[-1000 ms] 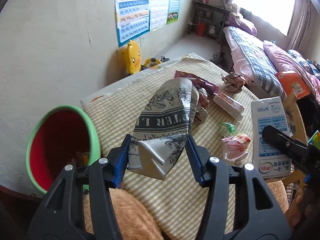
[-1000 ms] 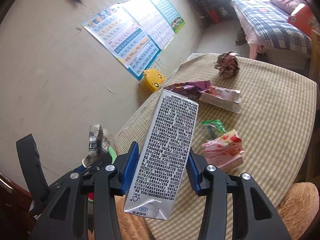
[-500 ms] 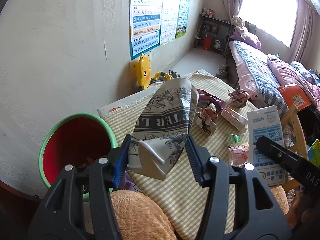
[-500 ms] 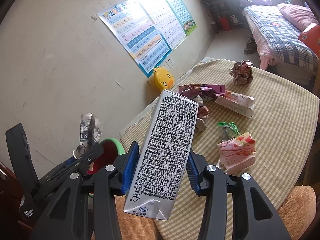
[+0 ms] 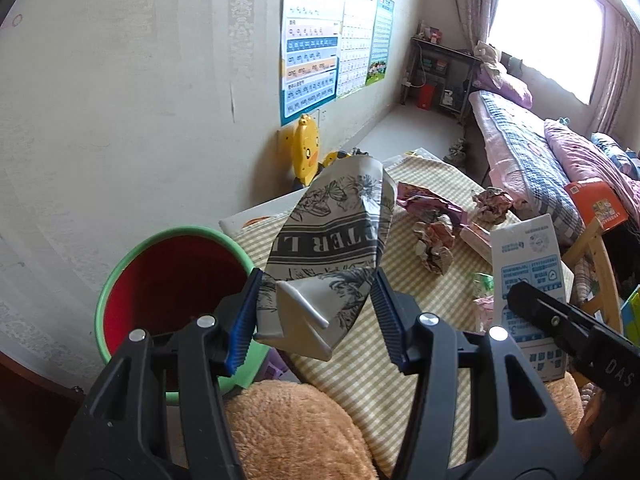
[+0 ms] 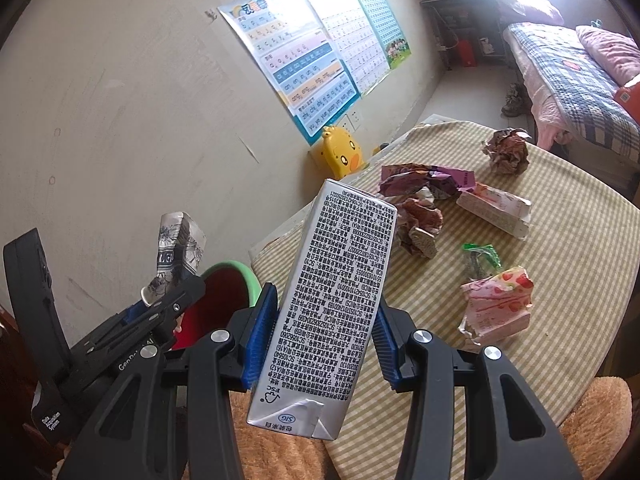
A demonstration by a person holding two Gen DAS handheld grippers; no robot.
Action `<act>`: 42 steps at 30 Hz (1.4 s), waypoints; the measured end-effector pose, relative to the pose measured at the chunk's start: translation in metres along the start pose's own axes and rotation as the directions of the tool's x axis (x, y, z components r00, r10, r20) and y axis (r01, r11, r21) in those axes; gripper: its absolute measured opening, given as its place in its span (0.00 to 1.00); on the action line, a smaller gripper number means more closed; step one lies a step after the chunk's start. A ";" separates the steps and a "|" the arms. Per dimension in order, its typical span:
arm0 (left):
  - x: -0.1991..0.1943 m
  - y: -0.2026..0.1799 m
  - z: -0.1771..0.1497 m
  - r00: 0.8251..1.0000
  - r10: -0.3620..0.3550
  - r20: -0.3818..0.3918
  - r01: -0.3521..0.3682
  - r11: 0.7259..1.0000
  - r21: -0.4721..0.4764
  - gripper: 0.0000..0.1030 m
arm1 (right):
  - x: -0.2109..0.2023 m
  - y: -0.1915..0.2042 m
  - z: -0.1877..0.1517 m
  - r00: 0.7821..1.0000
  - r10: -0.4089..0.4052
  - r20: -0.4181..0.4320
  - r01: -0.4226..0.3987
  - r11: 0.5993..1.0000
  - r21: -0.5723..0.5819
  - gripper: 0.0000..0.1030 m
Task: Collect trash
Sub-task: 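Carry both items over the red bin and open both tools to drop them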
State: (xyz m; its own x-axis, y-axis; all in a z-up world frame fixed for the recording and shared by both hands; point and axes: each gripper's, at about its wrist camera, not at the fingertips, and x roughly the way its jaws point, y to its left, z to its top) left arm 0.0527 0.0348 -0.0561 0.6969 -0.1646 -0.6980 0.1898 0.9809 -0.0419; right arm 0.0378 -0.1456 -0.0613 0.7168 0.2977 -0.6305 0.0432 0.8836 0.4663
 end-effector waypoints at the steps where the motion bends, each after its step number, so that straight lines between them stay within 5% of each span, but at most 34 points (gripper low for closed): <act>1: 0.000 0.002 0.000 1.000 0.003 0.001 -0.003 1.000 -0.003 0.50 | 0.002 0.002 0.000 1.000 0.000 -0.003 0.000 1.000 -0.003 0.43; 42: 0.019 0.087 -0.011 0.983 0.177 -0.048 -0.182 0.977 -0.112 0.50 | 0.063 0.062 -0.015 0.990 0.039 -0.136 -0.058 0.988 -0.145 0.43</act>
State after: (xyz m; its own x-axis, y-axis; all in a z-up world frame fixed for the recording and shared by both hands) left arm 0.0747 0.1181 -0.0803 0.6853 0.0170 -0.7281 -0.0183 0.9998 0.0061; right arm 0.0750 -0.0665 -0.0816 0.6169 0.3779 -0.6904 -0.1000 0.9077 0.4075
